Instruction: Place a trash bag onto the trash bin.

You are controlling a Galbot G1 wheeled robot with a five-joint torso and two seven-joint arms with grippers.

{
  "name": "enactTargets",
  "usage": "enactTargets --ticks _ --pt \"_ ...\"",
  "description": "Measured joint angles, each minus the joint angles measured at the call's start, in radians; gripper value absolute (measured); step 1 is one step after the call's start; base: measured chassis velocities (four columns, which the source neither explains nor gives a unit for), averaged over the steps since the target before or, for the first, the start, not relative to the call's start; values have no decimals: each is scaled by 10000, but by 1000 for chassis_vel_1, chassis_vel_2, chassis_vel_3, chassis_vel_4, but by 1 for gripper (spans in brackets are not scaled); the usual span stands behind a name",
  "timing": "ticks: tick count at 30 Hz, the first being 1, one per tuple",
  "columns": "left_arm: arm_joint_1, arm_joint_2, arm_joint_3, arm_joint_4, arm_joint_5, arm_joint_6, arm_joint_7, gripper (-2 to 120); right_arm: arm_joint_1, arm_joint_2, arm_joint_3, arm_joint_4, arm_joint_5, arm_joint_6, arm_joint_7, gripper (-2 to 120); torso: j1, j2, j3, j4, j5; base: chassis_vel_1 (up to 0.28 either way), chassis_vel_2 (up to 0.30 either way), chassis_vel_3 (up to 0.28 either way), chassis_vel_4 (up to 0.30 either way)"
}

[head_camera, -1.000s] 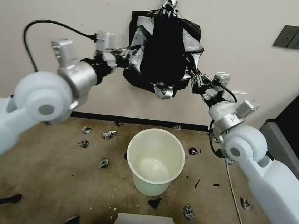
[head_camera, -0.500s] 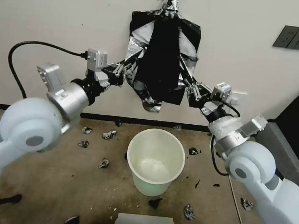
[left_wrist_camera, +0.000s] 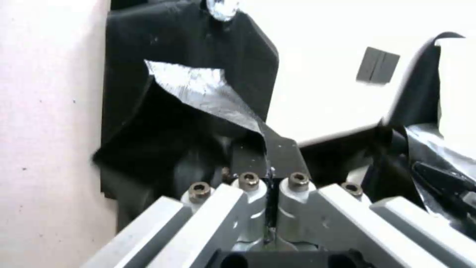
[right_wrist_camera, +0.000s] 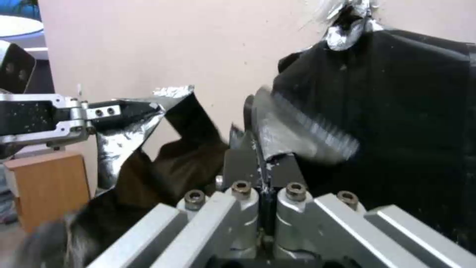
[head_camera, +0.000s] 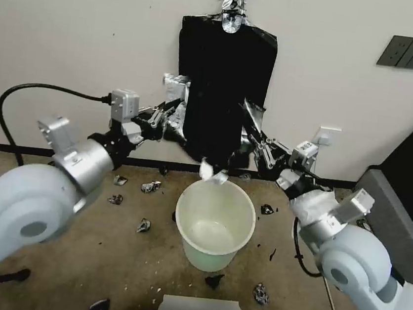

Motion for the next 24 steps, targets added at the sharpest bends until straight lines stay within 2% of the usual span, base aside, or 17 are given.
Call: enactTargets --ticks 8,14,17,24 --pt "-68 -100 93 -127 85 -46 38 0 -357 -194 223 374 273 -169 289 0 0 0 0 -1 1 0 0 0 0" --pt "-244 -410 748 107 457 -85 38 0 -421 -81 219 13 280 -101 276 0 0 0 0 0 1 0 0 0 0" --pt "-554 -785 1336 455 661 -87 40 0 -314 6 198 -408 307 15 244 0 0 -1 1 -1 -1 0 0 0 0" --pt "-862 -1095 1789 834 726 -77 27 0 234 108 -78 -1008 476 98 247 0 0 -1 1 0 2 0 0 0 0"
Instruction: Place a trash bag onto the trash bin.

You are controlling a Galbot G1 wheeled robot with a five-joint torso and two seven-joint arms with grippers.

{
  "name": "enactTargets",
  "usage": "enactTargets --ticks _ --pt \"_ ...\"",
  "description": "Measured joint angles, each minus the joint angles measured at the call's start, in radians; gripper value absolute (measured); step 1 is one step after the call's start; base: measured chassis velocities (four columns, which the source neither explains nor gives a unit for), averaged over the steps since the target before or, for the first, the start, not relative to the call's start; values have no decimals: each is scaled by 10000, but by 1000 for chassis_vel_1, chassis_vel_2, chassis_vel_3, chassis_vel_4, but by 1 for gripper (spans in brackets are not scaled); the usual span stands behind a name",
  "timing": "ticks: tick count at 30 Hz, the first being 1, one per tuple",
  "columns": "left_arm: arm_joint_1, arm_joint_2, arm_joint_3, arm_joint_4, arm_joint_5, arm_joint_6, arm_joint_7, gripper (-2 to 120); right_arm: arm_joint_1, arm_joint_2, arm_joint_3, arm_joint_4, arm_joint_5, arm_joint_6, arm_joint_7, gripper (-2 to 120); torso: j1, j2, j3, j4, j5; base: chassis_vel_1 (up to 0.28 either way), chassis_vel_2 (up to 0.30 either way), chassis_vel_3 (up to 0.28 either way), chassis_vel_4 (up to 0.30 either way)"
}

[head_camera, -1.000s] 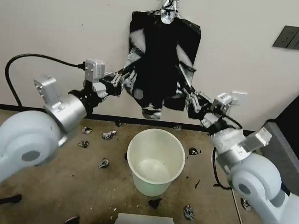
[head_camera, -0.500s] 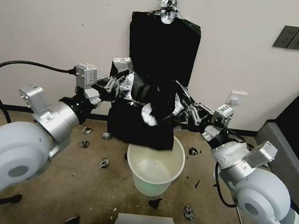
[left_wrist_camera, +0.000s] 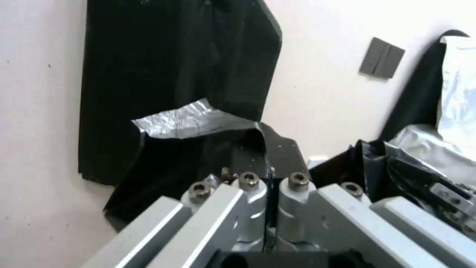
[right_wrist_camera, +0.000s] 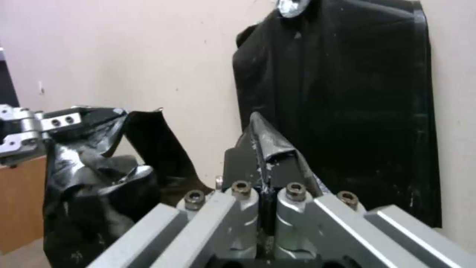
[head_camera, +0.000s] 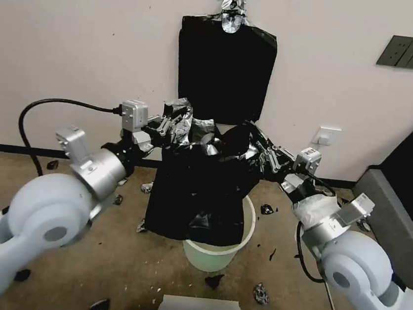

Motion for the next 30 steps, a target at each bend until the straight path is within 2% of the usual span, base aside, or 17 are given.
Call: enactTargets --ticks 7,11,19,25,30 --pt "-115 -506 738 228 282 39 -81 0 -58 -1 57 -248 51 21 62 0 0 -1 -1 -1 0 0 0 0 0" --pt "-291 -899 1313 360 379 80 -281 0 -380 -77 371 -215 133 23 70 0 0 0 0 -2 0 0 0 0 0" --pt "-695 -1379 1935 653 516 98 -471 0 -710 -55 898 -272 280 38 77 0 0 -1 0 -2 0 0 0 0 0" --pt "-1567 -1637 2494 1034 330 98 -731 0 -507 167 940 -562 312 50 196 0 1 -1 0 -1 -1 0 0 0 0" --pt "-2332 -1664 2900 1016 -178 90 -979 0 -264 252 899 -588 423 -2 398 0 1 -1 0 -2 1 0 0 0 0"
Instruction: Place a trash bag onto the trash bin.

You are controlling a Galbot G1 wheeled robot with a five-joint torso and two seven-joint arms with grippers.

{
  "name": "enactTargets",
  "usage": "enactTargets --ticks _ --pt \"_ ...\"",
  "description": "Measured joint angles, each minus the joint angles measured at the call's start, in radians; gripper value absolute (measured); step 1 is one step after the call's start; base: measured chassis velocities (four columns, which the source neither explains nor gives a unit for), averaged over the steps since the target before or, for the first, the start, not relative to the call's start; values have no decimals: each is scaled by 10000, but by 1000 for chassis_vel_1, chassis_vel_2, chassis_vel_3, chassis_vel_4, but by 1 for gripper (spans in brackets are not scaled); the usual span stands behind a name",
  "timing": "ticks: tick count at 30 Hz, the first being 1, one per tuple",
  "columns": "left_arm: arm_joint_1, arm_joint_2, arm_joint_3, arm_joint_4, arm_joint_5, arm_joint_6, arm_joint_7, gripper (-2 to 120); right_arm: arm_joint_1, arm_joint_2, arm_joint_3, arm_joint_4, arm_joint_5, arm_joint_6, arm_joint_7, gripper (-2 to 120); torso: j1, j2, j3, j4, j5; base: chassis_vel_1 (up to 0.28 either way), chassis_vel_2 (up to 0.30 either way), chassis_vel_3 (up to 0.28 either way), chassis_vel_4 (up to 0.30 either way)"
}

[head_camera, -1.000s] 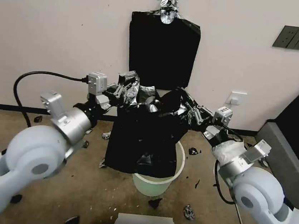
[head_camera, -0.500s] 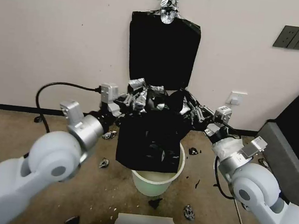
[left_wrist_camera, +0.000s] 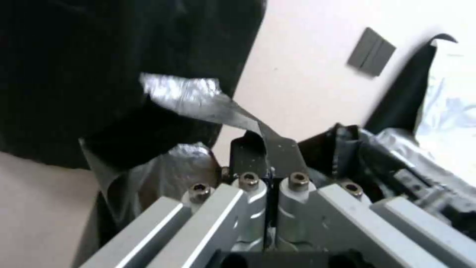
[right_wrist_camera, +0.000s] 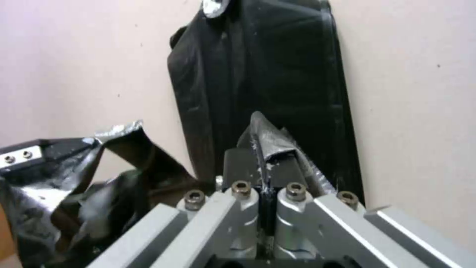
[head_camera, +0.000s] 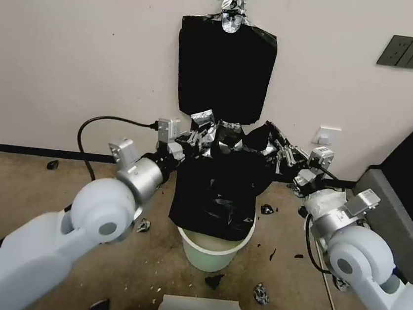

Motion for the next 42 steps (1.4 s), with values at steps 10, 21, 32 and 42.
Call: enactTargets --ticks 10,21,32,42 --pt "3030 -531 -1075 -135 383 51 -176 0 -1485 512 -359 -370 -752 38 -72 0 -1 0 -1 2 -3 0 0 0 0" --pt "4479 -1166 -1017 -84 864 200 -809 0 -2671 648 -489 -607 -1856 72 22 0 -1 0 -1 1 -1 0 0 0 0" --pt "6962 -1510 -1858 -620 1308 722 -1420 0 -4033 801 -614 -238 -1876 -1272 1207 0 -1 0 -1 1 -1 0 0 0 0" --pt "8607 -1730 -2142 -1067 1738 825 -1418 0 -4536 1066 -791 744 -897 -3044 3247 0 -1 1 -1 2 -2 0 0 0 0"
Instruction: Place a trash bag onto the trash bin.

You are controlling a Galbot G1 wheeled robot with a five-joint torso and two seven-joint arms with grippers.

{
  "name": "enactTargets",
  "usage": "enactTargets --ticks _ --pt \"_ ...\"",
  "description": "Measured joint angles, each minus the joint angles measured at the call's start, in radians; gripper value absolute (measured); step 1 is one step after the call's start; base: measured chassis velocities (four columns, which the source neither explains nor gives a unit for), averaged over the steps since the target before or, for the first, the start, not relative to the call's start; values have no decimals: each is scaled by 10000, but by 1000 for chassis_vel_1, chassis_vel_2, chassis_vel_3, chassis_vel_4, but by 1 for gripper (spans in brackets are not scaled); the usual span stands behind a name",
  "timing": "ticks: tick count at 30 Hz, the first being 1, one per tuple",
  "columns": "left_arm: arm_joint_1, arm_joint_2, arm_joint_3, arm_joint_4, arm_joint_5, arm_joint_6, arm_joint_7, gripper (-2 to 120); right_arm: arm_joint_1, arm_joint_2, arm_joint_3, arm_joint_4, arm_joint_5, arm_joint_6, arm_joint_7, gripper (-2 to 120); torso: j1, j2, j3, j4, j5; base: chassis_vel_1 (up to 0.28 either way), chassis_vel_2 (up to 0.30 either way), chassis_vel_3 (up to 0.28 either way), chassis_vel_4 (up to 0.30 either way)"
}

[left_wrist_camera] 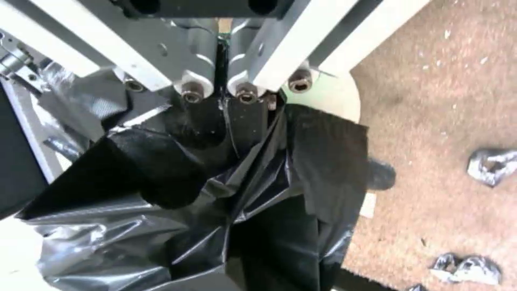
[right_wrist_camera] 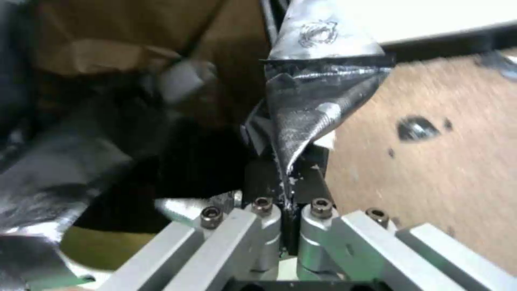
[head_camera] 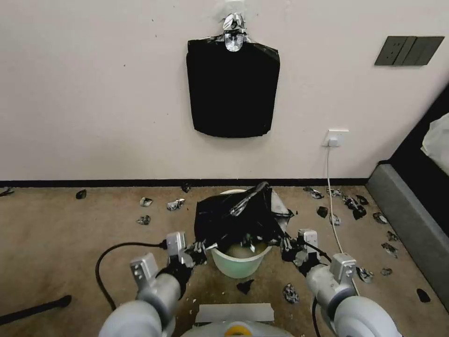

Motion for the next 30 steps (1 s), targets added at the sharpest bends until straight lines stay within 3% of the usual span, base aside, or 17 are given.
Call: enactTargets --ticks 11,30 --pt "430 -131 6 221 -158 38 -11 0 -339 474 352 75 1150 -906 1194 0 0 0 0 -1 -1 0 0 0 0" --pt "4 -114 -280 945 -693 372 -227 0 721 713 -134 -1053 1618 -1420 1065 0 0 1 1 -1 -1 0 0 0 0"
